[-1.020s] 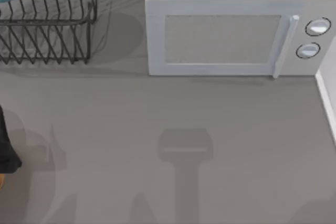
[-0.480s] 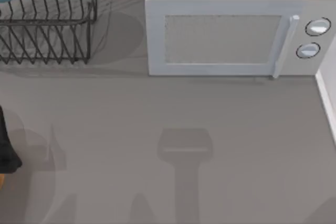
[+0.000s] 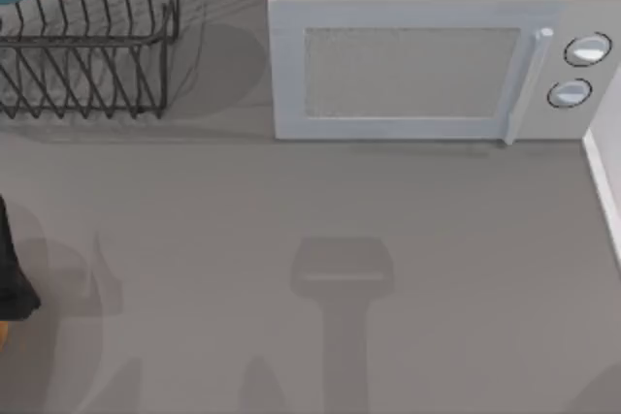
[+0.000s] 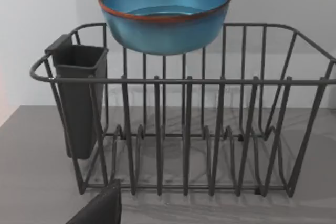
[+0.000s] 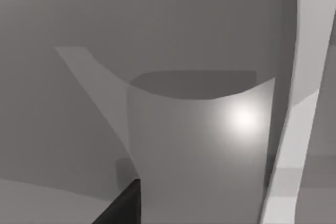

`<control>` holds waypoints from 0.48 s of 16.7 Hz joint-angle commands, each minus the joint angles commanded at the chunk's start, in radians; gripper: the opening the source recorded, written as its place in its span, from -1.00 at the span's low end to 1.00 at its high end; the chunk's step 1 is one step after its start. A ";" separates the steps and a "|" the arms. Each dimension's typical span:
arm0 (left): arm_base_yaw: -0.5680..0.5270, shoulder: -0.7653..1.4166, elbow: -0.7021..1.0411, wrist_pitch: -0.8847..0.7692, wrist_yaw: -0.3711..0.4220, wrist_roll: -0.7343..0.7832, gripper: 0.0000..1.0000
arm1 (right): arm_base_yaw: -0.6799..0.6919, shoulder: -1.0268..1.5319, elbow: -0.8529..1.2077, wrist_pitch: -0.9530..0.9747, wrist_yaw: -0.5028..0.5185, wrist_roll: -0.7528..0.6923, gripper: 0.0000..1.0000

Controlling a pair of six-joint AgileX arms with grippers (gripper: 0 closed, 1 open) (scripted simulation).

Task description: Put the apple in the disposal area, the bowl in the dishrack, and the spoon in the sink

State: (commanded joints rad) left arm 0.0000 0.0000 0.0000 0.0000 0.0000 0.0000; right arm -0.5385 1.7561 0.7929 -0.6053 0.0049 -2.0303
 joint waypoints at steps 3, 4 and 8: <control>0.000 0.000 0.000 0.000 0.000 0.000 1.00 | 0.000 0.000 0.000 0.000 0.000 0.000 -0.36; 0.000 0.000 0.000 0.000 0.000 0.000 1.00 | 0.000 0.000 0.000 0.000 0.000 0.000 -0.51; 0.000 0.000 0.000 0.000 0.000 0.000 1.00 | 0.000 0.000 0.000 0.000 0.000 0.000 -1.00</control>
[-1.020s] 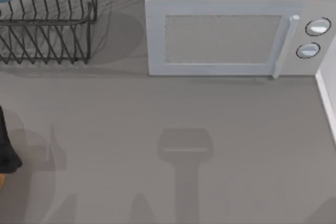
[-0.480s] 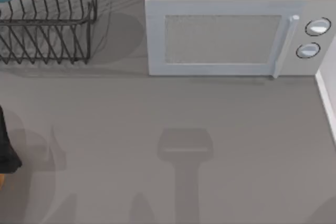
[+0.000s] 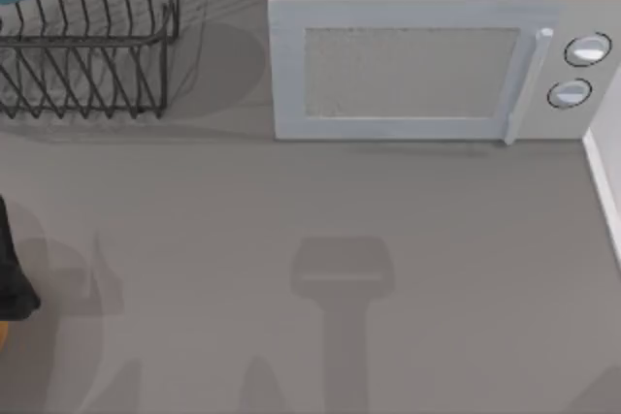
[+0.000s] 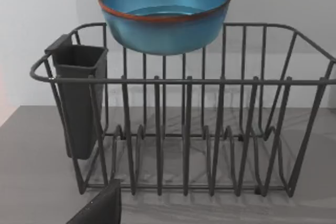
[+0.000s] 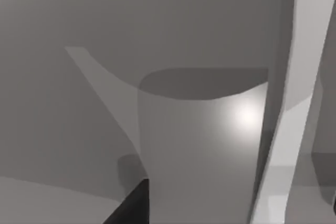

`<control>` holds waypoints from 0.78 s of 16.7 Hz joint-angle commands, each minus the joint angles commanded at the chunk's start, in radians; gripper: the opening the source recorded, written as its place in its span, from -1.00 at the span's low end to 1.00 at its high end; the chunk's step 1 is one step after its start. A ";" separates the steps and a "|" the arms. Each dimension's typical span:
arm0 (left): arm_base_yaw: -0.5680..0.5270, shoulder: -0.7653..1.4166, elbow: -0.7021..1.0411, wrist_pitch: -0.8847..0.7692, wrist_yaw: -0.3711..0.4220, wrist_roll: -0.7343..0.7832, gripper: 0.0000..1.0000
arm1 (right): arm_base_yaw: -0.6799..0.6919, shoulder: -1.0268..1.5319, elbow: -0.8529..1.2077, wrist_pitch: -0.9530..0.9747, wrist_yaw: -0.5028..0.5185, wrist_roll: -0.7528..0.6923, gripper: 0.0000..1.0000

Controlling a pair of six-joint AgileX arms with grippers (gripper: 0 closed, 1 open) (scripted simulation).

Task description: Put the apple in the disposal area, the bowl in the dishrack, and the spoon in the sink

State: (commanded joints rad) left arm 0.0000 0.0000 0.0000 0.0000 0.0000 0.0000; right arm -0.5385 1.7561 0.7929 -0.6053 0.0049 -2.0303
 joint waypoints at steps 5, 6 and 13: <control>0.000 0.000 0.000 0.000 0.000 0.000 1.00 | 0.000 0.000 0.000 0.000 0.000 0.000 -1.00; 0.000 0.000 0.000 0.000 0.000 0.000 1.00 | 0.000 0.000 0.000 0.000 0.000 0.000 -1.00; 0.000 0.000 0.000 0.000 0.000 0.000 1.00 | 0.003 -0.112 0.107 -0.200 0.032 0.029 -1.00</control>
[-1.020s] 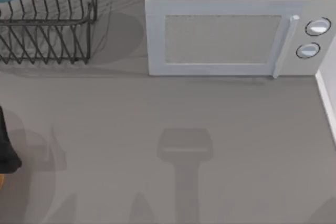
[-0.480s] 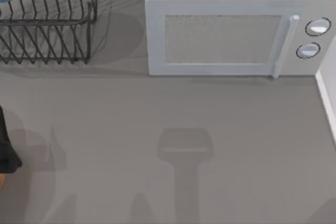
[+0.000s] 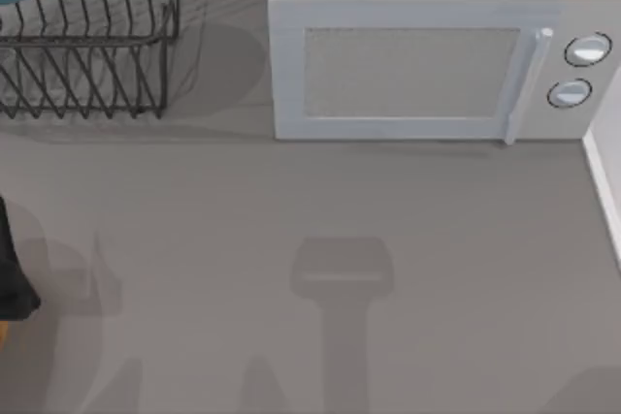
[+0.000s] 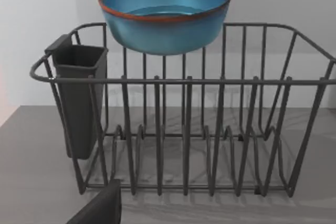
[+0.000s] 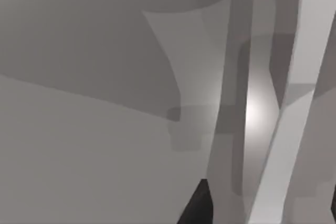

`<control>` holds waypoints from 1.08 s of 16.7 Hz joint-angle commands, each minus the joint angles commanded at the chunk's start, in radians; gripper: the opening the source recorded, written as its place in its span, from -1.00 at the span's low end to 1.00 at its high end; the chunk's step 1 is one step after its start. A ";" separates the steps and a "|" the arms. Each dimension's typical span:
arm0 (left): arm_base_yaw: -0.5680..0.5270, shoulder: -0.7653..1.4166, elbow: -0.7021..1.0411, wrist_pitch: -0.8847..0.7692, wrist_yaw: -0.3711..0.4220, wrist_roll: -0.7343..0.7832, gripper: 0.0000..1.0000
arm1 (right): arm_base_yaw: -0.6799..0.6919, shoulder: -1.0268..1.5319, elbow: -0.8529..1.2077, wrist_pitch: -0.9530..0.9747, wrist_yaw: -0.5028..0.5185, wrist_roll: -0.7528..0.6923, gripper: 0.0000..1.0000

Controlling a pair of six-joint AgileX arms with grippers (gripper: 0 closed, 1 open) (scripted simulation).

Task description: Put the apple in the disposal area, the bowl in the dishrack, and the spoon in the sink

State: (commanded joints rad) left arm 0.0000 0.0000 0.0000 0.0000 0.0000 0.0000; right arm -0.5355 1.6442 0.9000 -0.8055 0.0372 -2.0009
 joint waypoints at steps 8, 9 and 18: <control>0.000 0.000 0.000 0.000 0.000 0.000 1.00 | 0.000 -0.123 0.182 -0.309 -0.001 0.005 -1.00; 0.000 0.000 0.000 0.000 0.000 0.000 1.00 | 0.000 -0.123 0.182 -0.309 -0.001 0.005 -1.00; 0.000 0.000 0.000 0.000 0.000 0.000 1.00 | 0.040 0.029 0.384 -0.384 0.001 0.028 -1.00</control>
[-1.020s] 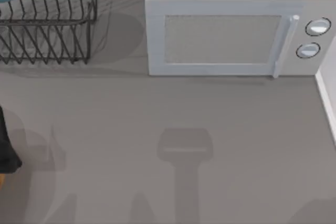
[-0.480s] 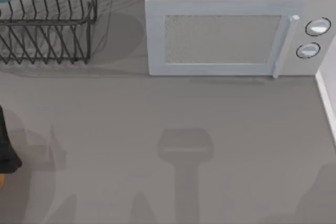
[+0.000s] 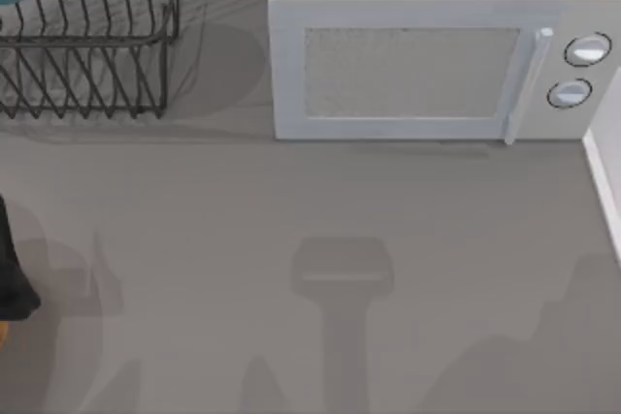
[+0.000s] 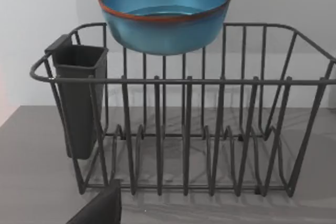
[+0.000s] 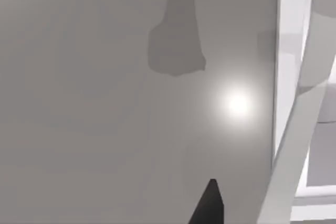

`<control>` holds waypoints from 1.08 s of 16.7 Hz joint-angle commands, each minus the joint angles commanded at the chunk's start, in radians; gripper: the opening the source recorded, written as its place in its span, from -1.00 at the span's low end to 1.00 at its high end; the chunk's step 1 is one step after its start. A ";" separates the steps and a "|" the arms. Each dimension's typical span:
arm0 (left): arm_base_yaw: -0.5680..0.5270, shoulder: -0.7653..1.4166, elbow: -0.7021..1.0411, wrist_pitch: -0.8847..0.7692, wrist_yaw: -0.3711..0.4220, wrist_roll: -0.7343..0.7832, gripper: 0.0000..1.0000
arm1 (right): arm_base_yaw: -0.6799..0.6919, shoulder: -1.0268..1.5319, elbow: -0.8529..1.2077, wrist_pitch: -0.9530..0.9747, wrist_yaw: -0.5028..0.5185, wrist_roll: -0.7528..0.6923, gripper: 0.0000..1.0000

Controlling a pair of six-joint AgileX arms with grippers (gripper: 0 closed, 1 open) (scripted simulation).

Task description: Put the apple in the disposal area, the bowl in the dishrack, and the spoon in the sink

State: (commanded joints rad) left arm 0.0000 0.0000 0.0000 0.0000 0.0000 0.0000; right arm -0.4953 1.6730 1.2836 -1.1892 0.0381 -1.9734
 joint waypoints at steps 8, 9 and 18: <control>0.000 0.000 0.000 0.000 0.000 0.000 1.00 | 0.127 0.437 0.639 -0.222 0.003 0.107 -1.00; 0.000 0.000 0.000 0.000 0.000 0.000 1.00 | 0.145 0.498 0.729 -0.253 0.003 0.127 -1.00; 0.000 0.000 0.000 0.000 0.000 0.000 1.00 | 0.301 0.963 1.441 -0.480 0.005 0.319 -1.00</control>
State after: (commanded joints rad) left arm 0.0000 0.0000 0.0000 0.0000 0.0000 0.0000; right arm -0.1940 2.6358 2.7246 -1.6690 0.0430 -1.6549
